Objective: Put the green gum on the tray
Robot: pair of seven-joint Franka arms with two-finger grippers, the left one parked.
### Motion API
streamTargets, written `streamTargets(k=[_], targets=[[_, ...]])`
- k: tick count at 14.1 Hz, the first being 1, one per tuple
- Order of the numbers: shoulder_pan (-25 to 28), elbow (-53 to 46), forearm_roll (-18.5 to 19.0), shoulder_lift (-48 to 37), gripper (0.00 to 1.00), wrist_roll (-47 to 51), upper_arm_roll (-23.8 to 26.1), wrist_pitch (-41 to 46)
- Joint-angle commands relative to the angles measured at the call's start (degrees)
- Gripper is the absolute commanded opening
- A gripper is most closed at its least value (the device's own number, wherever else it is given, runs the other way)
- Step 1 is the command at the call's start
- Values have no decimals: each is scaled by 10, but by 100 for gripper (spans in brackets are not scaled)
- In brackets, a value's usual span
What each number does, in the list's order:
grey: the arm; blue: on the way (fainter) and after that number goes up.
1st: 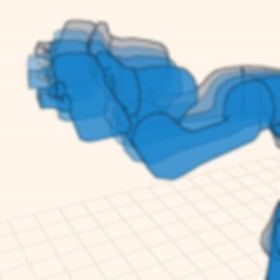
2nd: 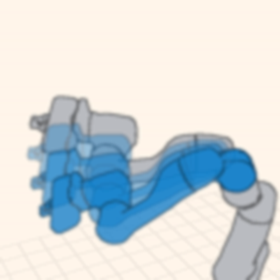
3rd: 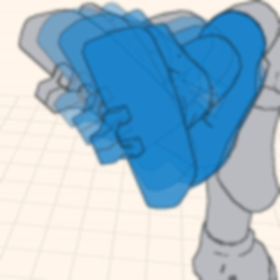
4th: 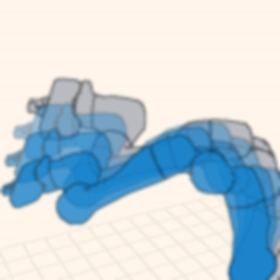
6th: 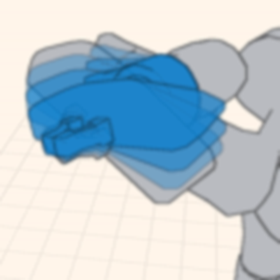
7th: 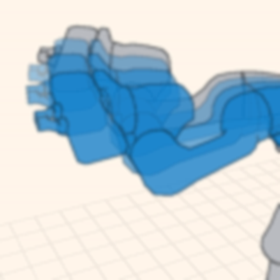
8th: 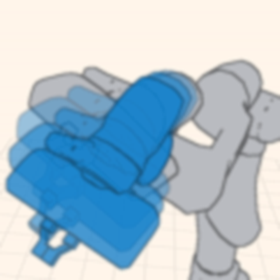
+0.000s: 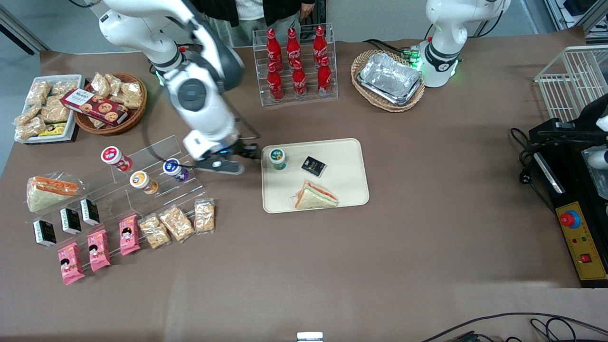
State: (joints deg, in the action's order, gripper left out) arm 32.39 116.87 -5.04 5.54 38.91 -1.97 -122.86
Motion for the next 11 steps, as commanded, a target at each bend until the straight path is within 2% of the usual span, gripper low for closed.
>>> streamTargets(k=[1,5,9,11], targets=[[-96,-30,8,-25,100,-107,5,59],[-201,-48,42,-40,100,-240,4,82],[-289,-56,44,-64,100,-356,-2,105],[-315,-73,39,-76,100,-393,-13,144]])
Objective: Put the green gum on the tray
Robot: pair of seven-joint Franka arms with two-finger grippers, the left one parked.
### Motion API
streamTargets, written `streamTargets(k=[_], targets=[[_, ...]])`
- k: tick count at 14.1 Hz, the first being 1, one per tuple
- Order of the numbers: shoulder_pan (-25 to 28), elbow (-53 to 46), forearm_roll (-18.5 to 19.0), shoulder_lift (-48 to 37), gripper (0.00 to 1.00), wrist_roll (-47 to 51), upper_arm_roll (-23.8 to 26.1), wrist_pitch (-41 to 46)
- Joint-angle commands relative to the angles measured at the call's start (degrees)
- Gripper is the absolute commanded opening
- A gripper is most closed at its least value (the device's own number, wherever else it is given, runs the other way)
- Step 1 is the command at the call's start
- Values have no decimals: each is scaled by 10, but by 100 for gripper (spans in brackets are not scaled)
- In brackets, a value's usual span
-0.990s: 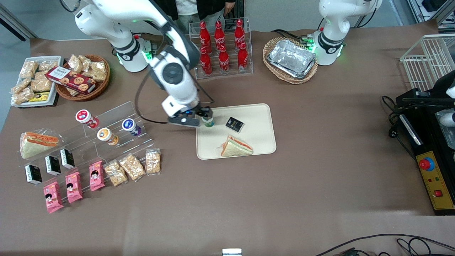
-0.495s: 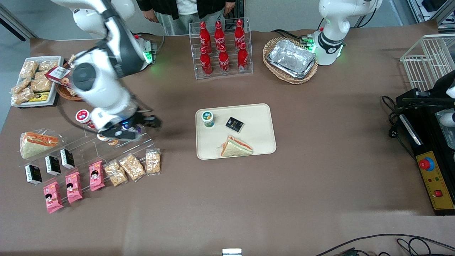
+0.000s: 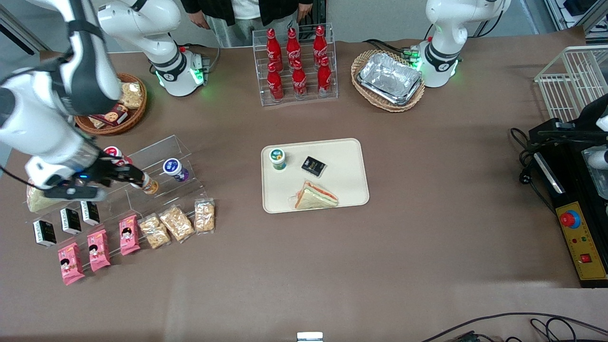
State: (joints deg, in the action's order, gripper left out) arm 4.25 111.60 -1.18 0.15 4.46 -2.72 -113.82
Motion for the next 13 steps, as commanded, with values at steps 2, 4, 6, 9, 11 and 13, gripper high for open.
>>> streamTargets(k=[2,4,6,9,11,13], targets=[[-38,-51,4,-35,100,-54,-22,109],[-38,-100,5,-37,100,-95,-47,187],[-38,-124,5,-43,100,-120,-62,229],[-37,-123,2,-55,100,-115,-62,237],[-36,-123,2,-59,100,-118,-62,245],[-35,-123,2,-61,100,-118,-62,246]])
